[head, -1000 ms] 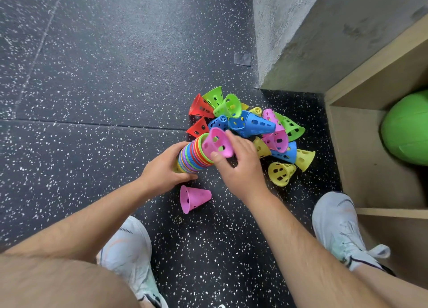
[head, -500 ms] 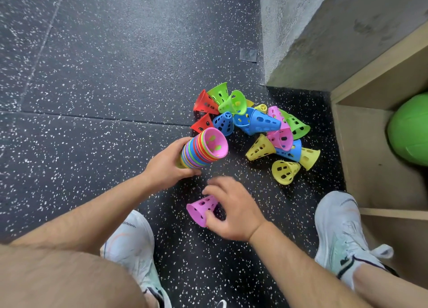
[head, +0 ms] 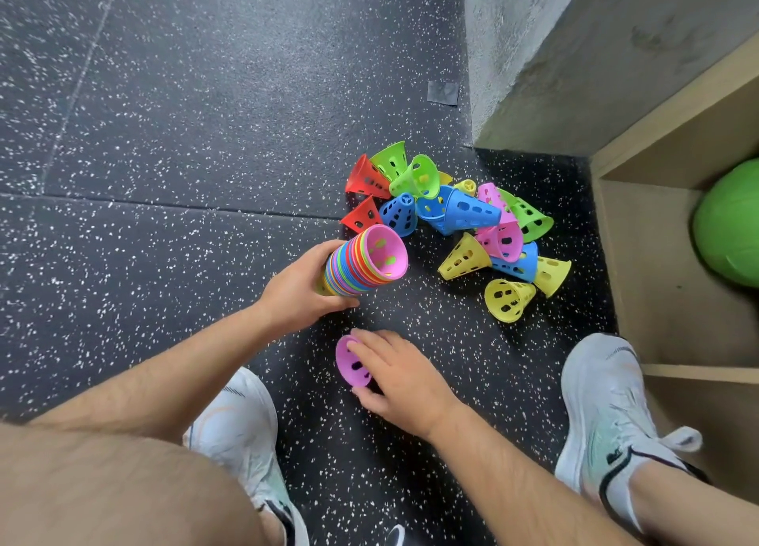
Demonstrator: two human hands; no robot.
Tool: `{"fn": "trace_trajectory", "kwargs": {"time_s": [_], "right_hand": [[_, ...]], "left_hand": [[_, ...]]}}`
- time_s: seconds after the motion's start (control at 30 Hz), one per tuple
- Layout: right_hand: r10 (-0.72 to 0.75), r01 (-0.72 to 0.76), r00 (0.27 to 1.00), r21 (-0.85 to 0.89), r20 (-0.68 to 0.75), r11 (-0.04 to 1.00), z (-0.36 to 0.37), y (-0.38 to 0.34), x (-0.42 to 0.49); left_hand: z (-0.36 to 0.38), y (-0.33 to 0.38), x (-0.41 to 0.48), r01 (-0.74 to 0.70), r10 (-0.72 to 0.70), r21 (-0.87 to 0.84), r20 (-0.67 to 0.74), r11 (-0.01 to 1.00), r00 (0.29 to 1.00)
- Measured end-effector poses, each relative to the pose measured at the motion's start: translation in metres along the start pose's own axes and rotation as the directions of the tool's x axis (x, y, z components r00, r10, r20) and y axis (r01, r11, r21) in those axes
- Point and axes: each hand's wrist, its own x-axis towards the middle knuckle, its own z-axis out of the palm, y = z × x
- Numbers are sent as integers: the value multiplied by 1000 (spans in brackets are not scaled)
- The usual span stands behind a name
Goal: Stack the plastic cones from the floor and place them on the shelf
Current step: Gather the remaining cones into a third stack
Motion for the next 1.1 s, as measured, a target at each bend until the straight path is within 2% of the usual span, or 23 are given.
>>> {"fn": "trace_trajectory", "kwargs": {"time_s": [0.13,0.23,0.33,0.43,0.5,0.53,0.6,0.7,0.77,0.93,1.0,1.1], "right_hand": [[64,-37,966,111,-249,993,-33,-6,7],[159,-67,893,226,-421,972,-62,-4,24],[430,-190,711,437,-557,879,-86,-2,43],[670,-275,520,639,-530,719,-103,2,58],[736,-281,446,702,-509,655,-109,10,65],[751,-285,432,714,-500,640,-110,14,68],[758,-303,470,724,-453,620,-111,18,74],[717,-390,645,692,-265,607,-100,15,81],[685,-446,716,664,-138,600,-89,10,86],[678,-472,734,752,46,460,-87,9,102],[649,-469,757,752,73,463,-87,12,113],[602,-463,793,733,90,499,-90,13,127]], "left_hand": [[0,1,0,0,0,-19,4,1000,1000],[0,3,0,12,-12,-40,12,999,1000],[-1,5,1,31,-31,-9,3,999,1000],[-1,3,1,39,-40,-9,-8,999,999],[-1,2,1,44,-44,-35,1,998,999],[-2,1,0,45,-45,-46,7,998,999],[-2,1,0,52,-51,-70,15,996,999],[-3,2,0,60,-60,-68,3,996,998],[-3,3,1,59,-60,-47,0,997,998],[-3,2,0,91,-95,-69,-60,993,994],[-3,4,0,109,-116,-79,-96,991,989],[-3,6,3,49,-80,-264,-109,963,991]]}}
